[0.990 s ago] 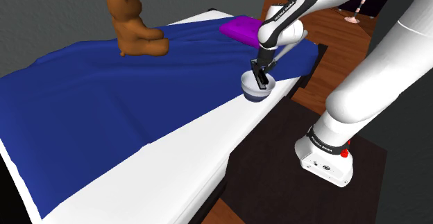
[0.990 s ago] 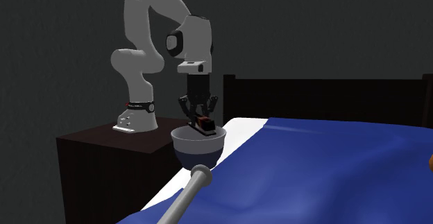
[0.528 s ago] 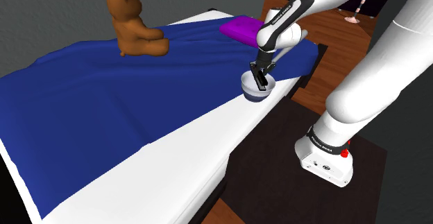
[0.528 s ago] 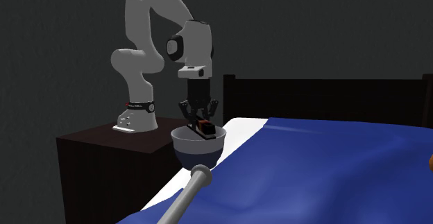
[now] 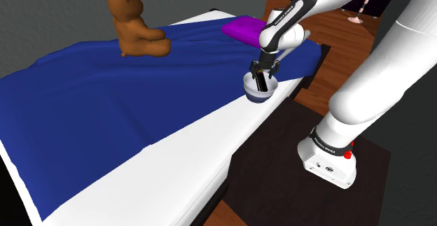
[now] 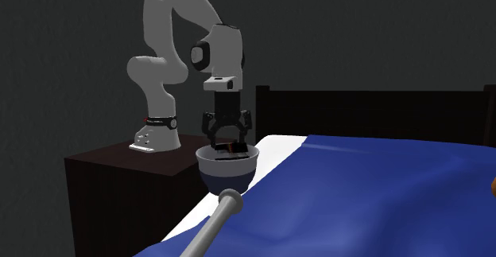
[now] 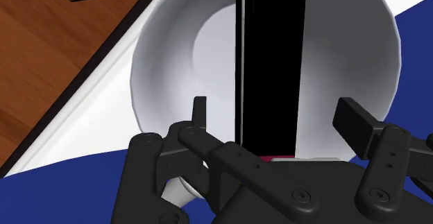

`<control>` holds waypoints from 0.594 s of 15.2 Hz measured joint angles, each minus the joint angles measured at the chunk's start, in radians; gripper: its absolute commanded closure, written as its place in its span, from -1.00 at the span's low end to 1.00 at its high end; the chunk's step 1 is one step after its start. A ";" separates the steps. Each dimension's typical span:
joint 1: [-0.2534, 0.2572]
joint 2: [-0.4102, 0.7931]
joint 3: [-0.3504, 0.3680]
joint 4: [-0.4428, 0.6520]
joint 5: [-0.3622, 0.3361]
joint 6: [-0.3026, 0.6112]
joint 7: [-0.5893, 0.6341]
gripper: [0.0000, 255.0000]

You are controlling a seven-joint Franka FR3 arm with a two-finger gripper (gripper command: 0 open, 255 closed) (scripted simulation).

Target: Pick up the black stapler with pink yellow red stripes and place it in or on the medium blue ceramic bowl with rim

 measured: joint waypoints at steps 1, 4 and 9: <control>0.000 -0.017 -0.001 0.002 -0.005 -0.018 0.003 -1.00; 0.000 -0.093 0.001 0.021 -0.022 -0.111 0.020 -1.00; -0.004 -0.122 -0.001 0.024 -0.028 -0.145 0.020 -1.00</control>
